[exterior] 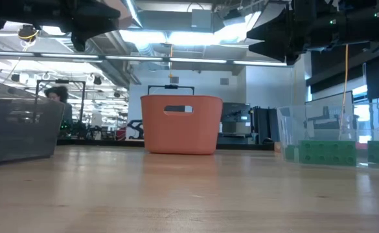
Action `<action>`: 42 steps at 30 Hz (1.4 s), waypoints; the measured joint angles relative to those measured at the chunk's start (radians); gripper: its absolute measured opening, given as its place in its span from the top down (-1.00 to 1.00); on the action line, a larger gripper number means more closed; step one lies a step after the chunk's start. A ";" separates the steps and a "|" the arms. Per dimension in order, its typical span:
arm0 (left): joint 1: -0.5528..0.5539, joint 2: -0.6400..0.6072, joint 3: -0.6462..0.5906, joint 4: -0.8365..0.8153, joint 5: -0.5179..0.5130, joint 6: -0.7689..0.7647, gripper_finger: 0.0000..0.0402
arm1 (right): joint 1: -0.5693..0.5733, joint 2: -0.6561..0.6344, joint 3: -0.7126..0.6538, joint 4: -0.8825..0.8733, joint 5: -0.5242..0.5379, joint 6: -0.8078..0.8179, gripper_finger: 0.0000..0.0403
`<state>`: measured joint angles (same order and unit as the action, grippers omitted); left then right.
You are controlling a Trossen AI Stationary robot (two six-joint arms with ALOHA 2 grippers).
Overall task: Sort & place blocks by color
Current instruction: Put the top left brown block into the black bin
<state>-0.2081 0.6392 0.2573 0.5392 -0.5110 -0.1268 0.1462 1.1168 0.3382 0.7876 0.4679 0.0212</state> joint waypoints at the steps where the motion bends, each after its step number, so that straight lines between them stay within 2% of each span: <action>1: 0.000 0.000 0.000 0.000 0.003 0.000 0.46 | 0.000 0.000 0.000 0.000 0.000 0.000 -0.41; 42: 0.000 0.000 0.000 -0.008 0.027 0.000 0.46 | 0.000 0.000 0.000 -0.014 0.001 0.002 -0.41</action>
<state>-0.2081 0.6392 0.2573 0.5316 -0.4843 -0.1272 0.1463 1.1172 0.3382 0.7731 0.4686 0.0228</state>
